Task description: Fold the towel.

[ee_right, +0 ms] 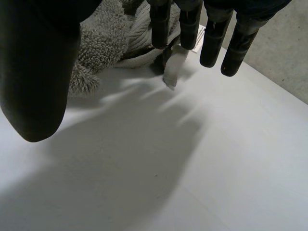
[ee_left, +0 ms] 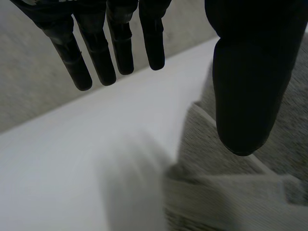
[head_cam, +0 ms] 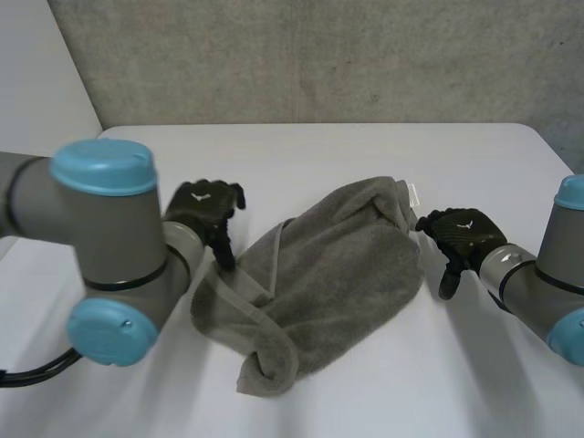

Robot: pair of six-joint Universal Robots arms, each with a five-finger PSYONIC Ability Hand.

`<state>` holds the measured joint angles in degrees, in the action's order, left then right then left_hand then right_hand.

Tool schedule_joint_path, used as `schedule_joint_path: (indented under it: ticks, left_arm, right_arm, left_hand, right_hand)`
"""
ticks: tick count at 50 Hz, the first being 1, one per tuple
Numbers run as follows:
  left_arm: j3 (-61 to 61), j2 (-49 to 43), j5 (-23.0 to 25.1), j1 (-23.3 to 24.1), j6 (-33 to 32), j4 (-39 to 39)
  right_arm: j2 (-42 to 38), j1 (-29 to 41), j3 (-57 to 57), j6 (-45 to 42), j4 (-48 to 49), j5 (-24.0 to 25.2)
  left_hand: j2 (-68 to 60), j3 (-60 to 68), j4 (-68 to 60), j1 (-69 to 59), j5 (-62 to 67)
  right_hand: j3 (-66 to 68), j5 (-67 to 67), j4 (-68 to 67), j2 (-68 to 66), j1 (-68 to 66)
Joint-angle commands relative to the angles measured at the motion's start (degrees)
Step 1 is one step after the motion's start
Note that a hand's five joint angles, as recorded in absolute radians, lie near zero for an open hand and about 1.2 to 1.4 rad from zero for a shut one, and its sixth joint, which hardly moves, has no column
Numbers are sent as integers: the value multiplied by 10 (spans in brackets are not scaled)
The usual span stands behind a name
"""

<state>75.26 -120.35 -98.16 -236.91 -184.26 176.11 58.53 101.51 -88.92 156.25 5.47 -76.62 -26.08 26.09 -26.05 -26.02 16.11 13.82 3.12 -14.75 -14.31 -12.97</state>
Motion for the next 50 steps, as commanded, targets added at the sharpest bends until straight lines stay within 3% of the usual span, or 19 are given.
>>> schedule_joint_path:
  ticks: [1,12,23,34,36,39,41,42,44,45,46,50]
  left_arm:
    - [-79,-81,-5,22,11,-74]
    - [-126,-147,-50,25,6,-125]
    - [-115,-133,-90,26,-3,-142]
    - [-97,-124,-91,26,-4,-139]
    - [-93,-124,-90,26,-7,-137]
    - [-93,-123,-90,25,-12,-135]
    - [-94,-123,-89,25,-12,-134]
    - [-94,-123,-89,25,-12,-134]
    - [-100,-119,-89,24,-12,-132]
    - [-100,-119,-89,24,-12,-132]
    - [-103,-114,-89,24,-12,-129]
    - [-131,-86,-88,24,-13,-110]
  right_arm:
    - [0,-1,-4,-2,2,0]
    - [1,0,-5,-2,2,-3]
    - [4,4,-4,5,0,1]
    - [-3,32,15,73,-2,2]
    - [-13,40,26,88,-4,1]
    - [-18,43,32,92,-4,0]
    - [-33,47,44,93,-3,-1]
    - [-33,47,45,93,-3,-1]
    - [-50,49,62,105,-5,-3]
    - [-50,49,62,105,-5,-3]
    - [-53,49,73,113,-5,-6]
    - [-45,48,94,137,-6,-8]
  left_hand:
    - [-47,46,-47,-47,46]
    - [-48,48,-49,-49,48]
    - [-290,290,-291,-291,290]
    - [-428,428,-429,-429,428]
    - [-532,532,-532,-533,532]
    - [-539,539,-540,-540,539]
    - [-539,539,-540,-540,539]
    - [-539,539,-540,-540,539]
    - [-539,539,-540,-540,539]
    - [-539,539,-540,-540,539]
    - [-539,539,-540,-540,539]
    - [-539,539,-540,-540,539]
  right_hand:
    - [-38,-31,48,43,30]
    - [-38,-31,48,43,30]
    - [-38,-31,48,43,30]
    - [23,30,-14,-18,-32]
    - [35,42,-26,-30,-43]
    - [57,64,-47,-52,-65]
    - [184,191,-175,-179,-192]
    - [185,192,-175,-180,-193]
    - [457,464,-448,-452,-466]
    - [459,466,-450,-454,-467]
    - [660,667,-650,-655,-668]
    - [662,669,-652,-657,-670]
